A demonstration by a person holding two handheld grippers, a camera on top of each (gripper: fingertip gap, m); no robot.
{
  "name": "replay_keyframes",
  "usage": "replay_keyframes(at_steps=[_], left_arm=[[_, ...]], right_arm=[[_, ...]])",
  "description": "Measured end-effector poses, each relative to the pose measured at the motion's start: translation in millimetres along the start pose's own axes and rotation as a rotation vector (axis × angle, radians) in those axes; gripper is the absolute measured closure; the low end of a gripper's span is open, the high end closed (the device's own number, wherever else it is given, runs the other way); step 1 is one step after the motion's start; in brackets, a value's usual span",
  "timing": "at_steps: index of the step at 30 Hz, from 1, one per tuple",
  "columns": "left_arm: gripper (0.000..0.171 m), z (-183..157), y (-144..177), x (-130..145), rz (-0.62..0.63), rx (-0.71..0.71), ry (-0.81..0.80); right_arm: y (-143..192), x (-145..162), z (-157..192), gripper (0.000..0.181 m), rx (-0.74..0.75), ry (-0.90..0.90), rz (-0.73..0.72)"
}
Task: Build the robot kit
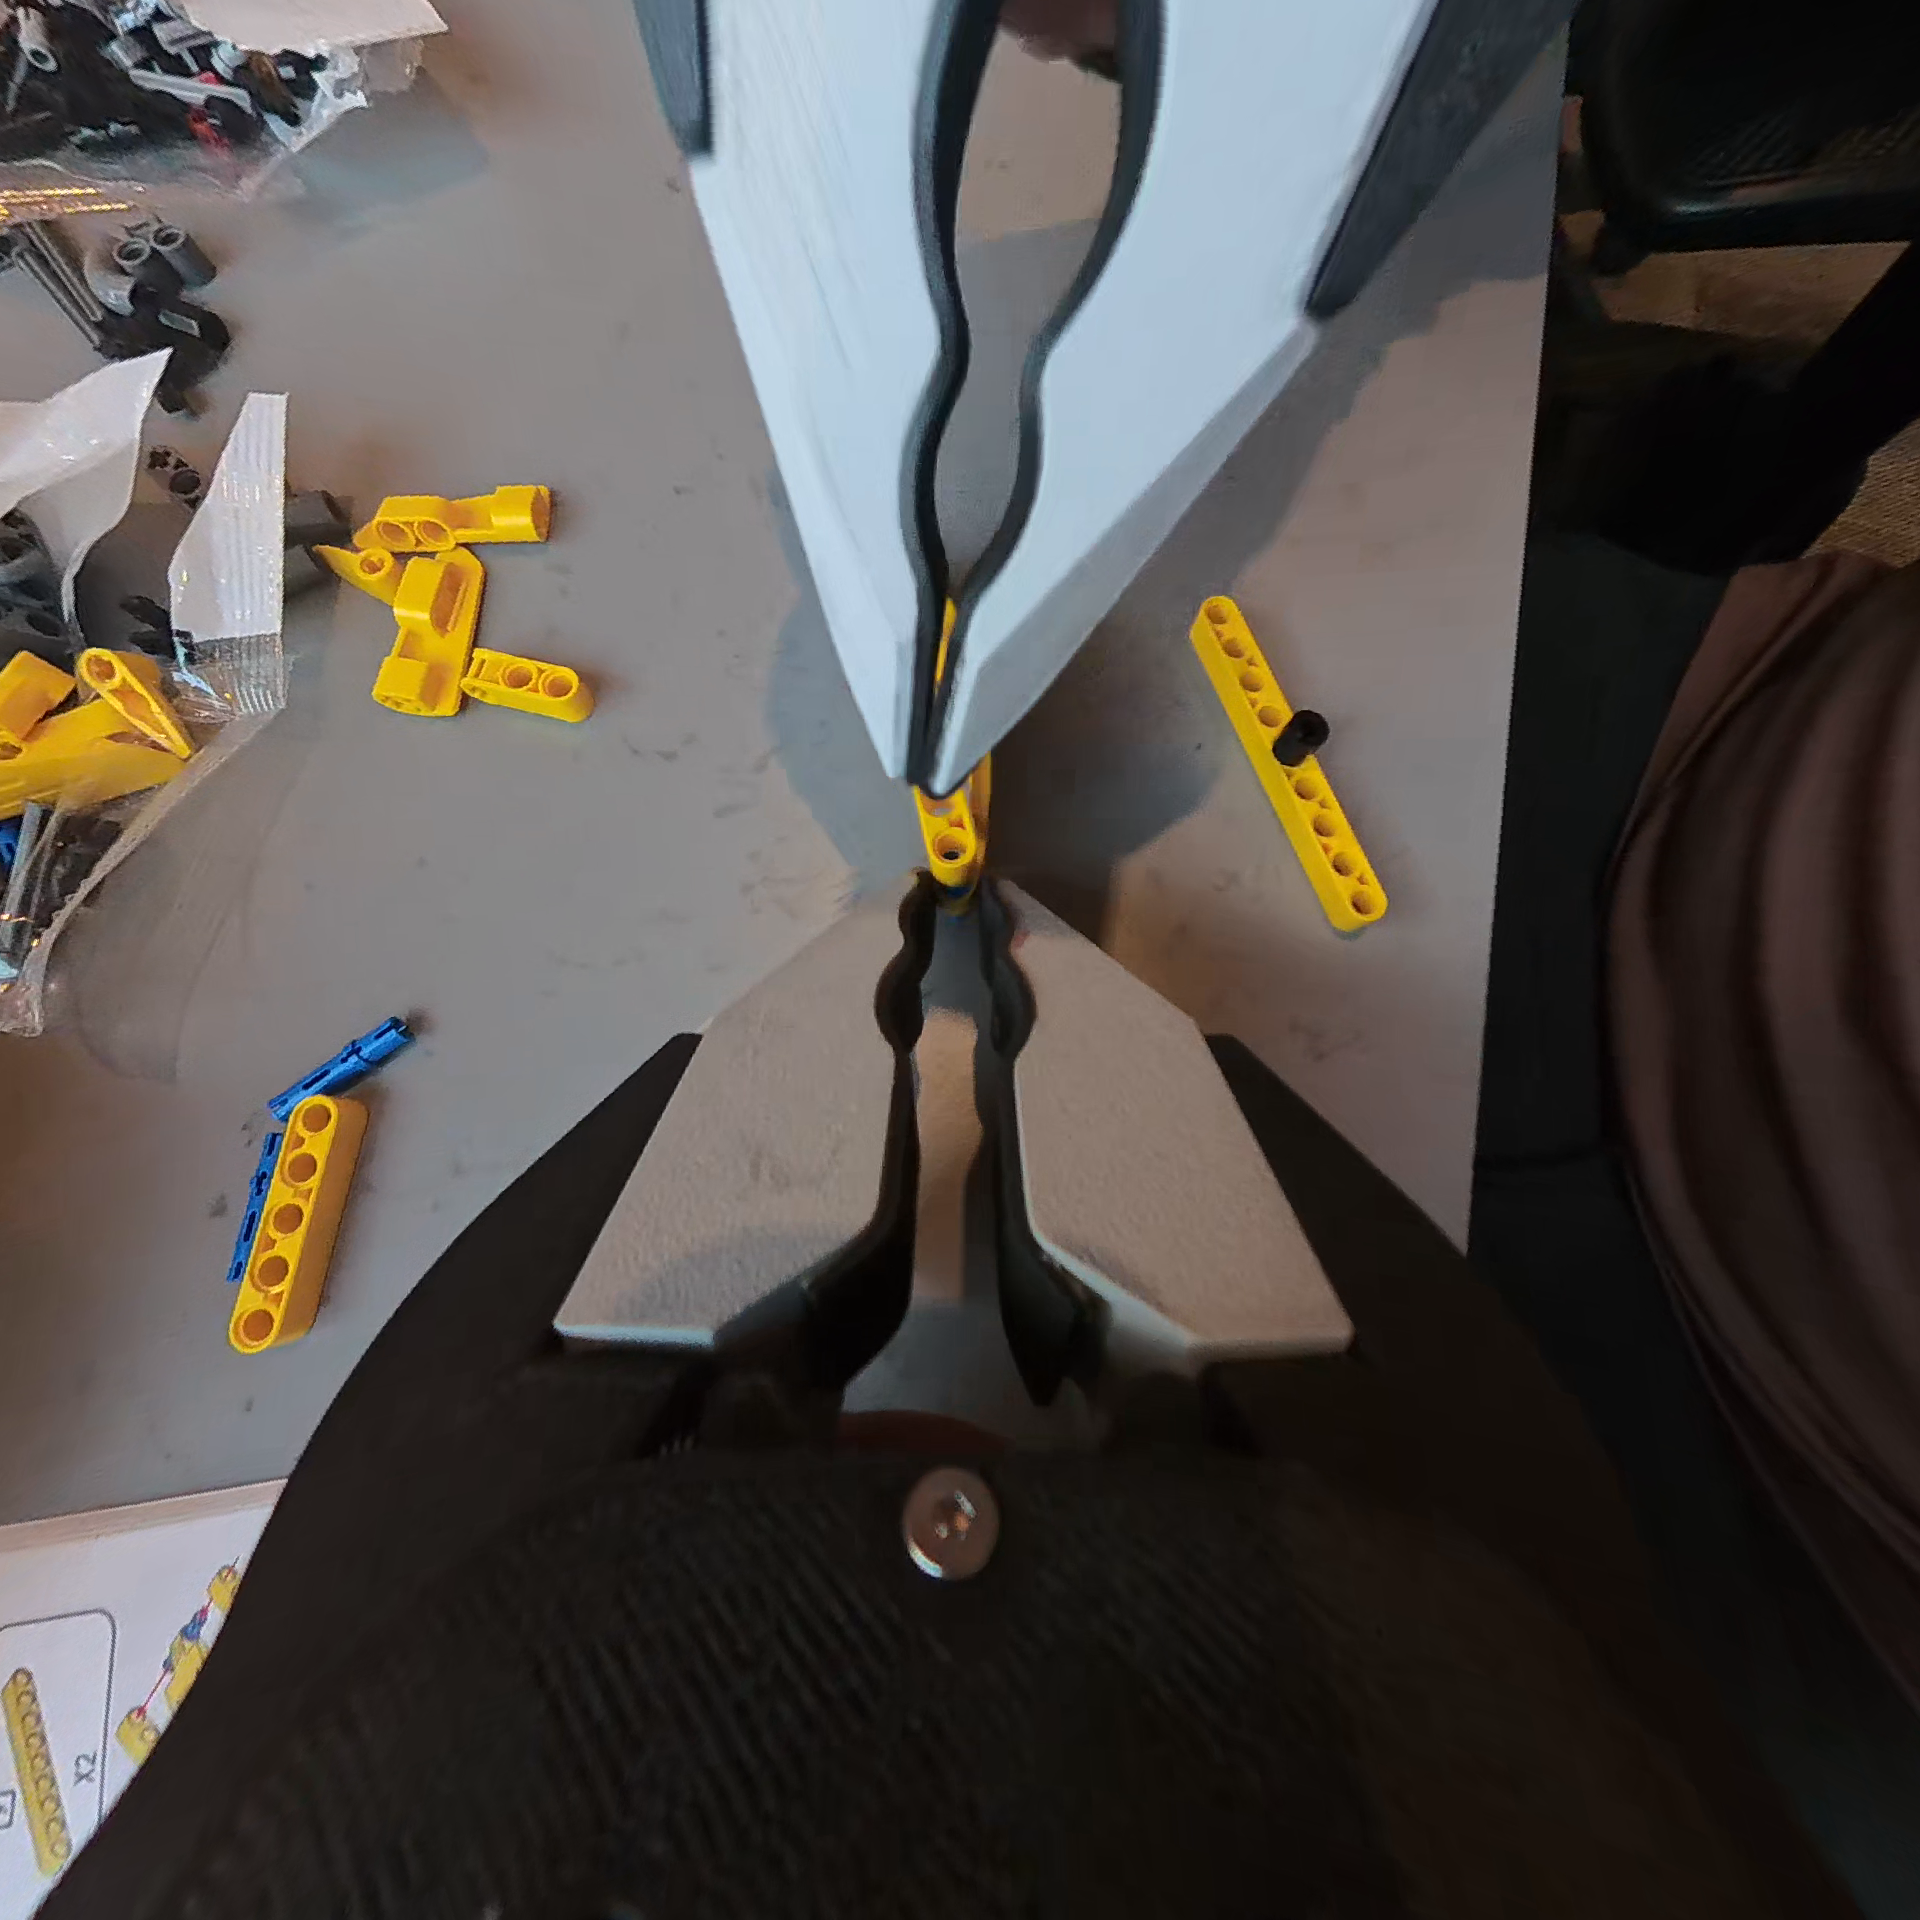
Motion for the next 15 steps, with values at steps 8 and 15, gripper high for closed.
replay_keyframes(at_steps=[8,15], left_arm=[[0.167,0.9,0.2,0.4,-0.002,-0.019,-0.01],[0.167,0.6,-0.2,0.1,-0.003,-0.022,-0.017]], right_arm=[[-12.0,4.3,5.4,0.176,-0.001,0.077,0.081],[6.8,-27.6,3.3,0.181,-0.01,0.065,-0.012]])
Point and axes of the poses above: each gripper's, where its closed fingertips meet, y back along the fingers, x out of its underside, z = x × y across the jaws, the point moved 2 cm from there along y, back along the fingers, and after that the axes turned 2 degrees about -x, right-handed, at the moved point
